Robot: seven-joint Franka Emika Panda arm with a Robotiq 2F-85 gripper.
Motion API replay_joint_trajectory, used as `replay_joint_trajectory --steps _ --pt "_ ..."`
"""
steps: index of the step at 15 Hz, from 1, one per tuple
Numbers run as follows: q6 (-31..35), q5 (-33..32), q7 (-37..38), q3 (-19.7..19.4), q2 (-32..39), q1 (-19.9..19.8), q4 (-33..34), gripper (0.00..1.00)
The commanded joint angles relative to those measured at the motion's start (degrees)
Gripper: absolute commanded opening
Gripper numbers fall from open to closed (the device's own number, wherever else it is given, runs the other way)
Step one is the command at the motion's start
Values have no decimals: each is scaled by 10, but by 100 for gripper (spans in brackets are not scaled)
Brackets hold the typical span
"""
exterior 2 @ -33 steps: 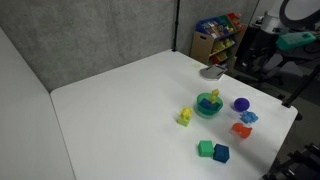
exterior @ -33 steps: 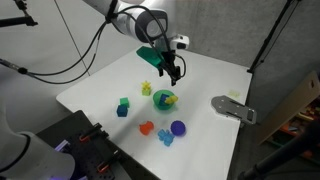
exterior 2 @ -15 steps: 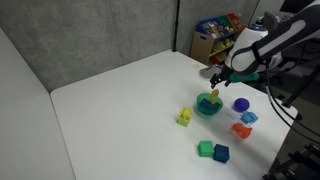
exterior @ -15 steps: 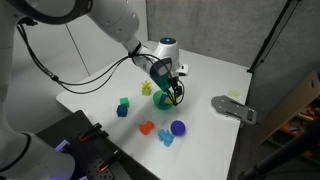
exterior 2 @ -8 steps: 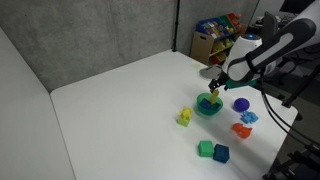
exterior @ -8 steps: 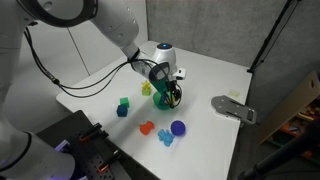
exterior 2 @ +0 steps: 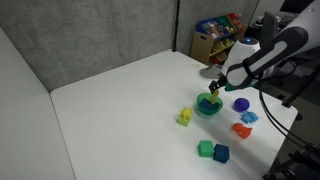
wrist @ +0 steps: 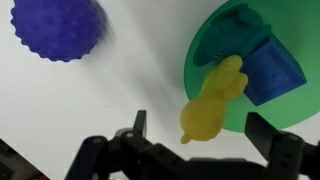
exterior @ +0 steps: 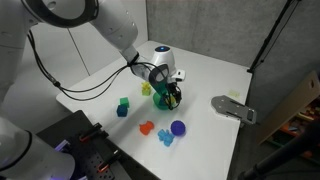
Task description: Remove the yellow toy from the bowl
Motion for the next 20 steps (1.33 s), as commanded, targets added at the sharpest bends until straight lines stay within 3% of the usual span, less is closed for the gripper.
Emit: replay_joint_trajectory --steps 1,5,8,15,20 --pt "9 -13 28 -20 20 17 17 73" --pt "19 -13 36 -32 27 29 19 38" --pt "21 -6 35 -30 18 29 14 18" --pt "10 -12 40 -46 -30 38 8 11" --pt "3 -37 58 -92 -52 54 11 11"
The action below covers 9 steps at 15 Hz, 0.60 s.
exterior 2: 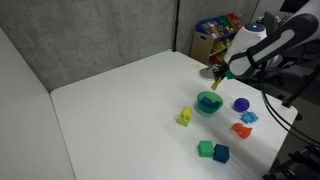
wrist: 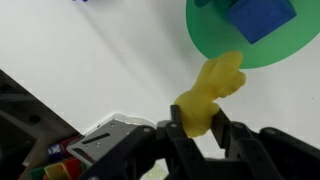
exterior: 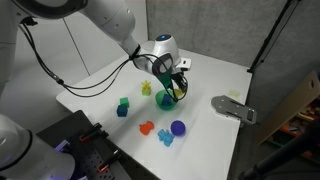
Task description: Remove the yellow toy from the bowl
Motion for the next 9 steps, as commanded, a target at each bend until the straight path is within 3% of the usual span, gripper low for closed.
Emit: replay_joint_trajectory --steps 1,9 --pt "-18 -35 33 -43 -19 17 -4 11" --pt "5 -84 50 -104 0 19 -64 10"
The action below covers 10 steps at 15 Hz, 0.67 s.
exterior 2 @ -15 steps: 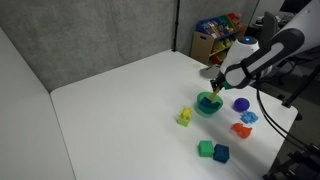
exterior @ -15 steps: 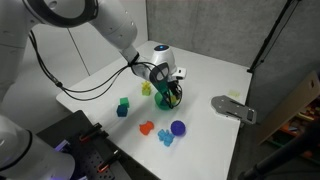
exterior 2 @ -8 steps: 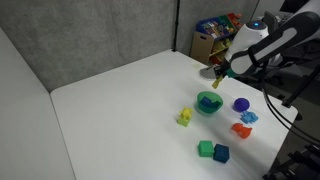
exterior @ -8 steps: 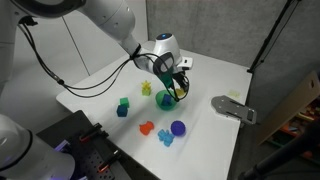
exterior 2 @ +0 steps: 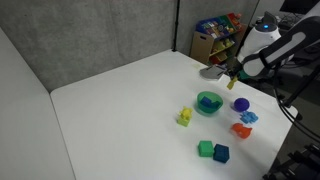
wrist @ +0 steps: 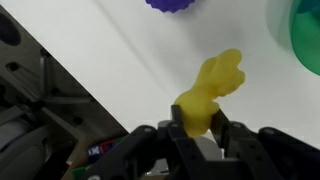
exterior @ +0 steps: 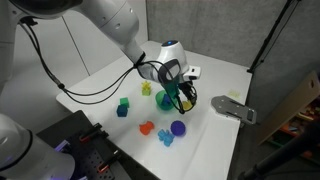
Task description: Remove the yellow toy from the bowl
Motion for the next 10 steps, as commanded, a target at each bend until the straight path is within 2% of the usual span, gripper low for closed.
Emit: replay_joint_trajectory --steps 1,10 --pt "16 -27 19 -22 9 8 -35 11" --pt "91 -5 10 -51 66 35 -61 10"
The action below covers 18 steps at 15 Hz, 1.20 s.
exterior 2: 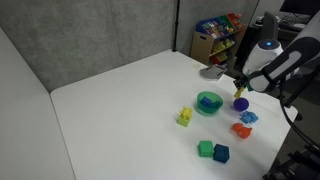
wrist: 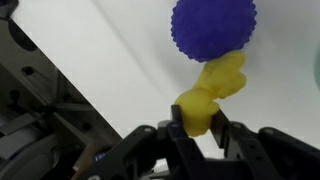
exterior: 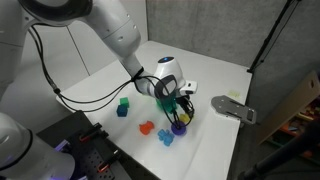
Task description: Remove the yellow toy from the bowl
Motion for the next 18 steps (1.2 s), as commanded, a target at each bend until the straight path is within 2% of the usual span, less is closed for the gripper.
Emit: replay_joint_trajectory --steps 1,7,18 --pt "26 12 7 -23 22 27 -10 10" --pt "35 52 6 -40 45 49 6 10" --pt "9 93 13 -53 65 77 66 10"
